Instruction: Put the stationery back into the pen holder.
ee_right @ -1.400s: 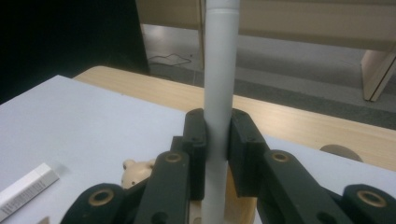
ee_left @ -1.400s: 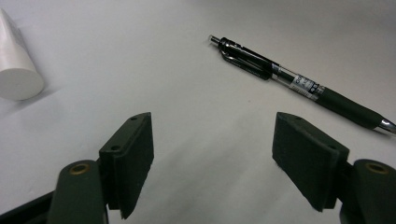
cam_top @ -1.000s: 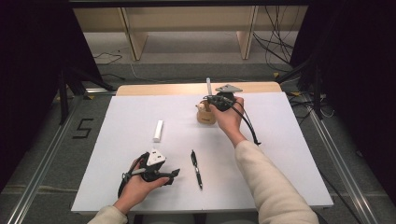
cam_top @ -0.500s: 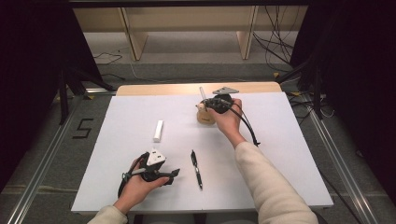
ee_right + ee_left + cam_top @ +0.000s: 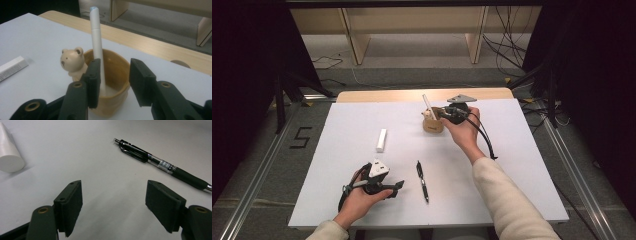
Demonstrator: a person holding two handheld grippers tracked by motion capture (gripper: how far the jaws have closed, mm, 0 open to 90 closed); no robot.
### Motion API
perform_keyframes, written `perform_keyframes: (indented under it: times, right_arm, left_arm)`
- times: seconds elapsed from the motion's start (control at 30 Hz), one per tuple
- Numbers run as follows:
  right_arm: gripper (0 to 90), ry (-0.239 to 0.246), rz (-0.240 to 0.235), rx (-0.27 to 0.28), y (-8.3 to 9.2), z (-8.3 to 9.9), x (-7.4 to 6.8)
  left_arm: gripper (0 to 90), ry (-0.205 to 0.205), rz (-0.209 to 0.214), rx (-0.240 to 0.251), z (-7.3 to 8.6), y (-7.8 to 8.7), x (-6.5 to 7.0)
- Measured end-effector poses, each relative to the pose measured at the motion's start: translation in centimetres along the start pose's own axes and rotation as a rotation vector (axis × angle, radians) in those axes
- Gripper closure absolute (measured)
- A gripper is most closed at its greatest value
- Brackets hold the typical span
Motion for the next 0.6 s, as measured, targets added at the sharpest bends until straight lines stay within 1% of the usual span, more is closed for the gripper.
perform_keyframes:
  times: [0.07, 0.2, 0.23, 0.33, 0.37, 0.47, 0.6]
  right_arm:
    - [58.5, -0.013, -0.009, -0.004, 0.5, 0.2, 0.2]
    - [50.7, -0.041, -0.024, -0.012, 1.7, 0.6, 0.5]
    - [49.3, -0.045, -0.027, -0.018, 2.0, 0.8, 0.4]
    - [45.4, -0.049, -0.038, -0.035, 2.9, 1.5, 0.2]
    - [44.4, -0.046, -0.041, -0.042, 3.2, 1.8, 0.1]
    - [42.7, -0.051, -0.049, -0.038, 4.2, 2.5, -0.1]
    - [41.6, -0.053, -0.066, -0.044, 5.4, 3.8, -0.6]
  left_arm:
    - [29.7, 0.003, 0.0, -0.003, 0.0, 0.0, -0.1]
    - [29.9, 0.011, -0.004, -0.007, 0.1, 0.0, -0.2]
    - [30.0, 0.005, -0.004, -0.013, 0.2, 0.0, -0.2]
    - [30.3, 0.005, -0.01, -0.014, 0.2, 0.1, -0.3]
    - [30.3, 0.011, -0.013, -0.011, 0.2, 0.1, -0.3]
    - [30.9, 0.022, -0.027, -0.008, 0.2, 0.1, -0.5]
    - [32.5, 0.04, -0.062, 0.0, 0.2, 0.3, -1.0]
Point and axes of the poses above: each handheld gripper's, and its own axes: y roughly backward along the jaws, z roughly out of its underside, x roughly to its right, the point moved 6 cm from there along -y, roughly forward along the jaws, and after that the axes turned 1 degree about x, right-handed, at the moved point
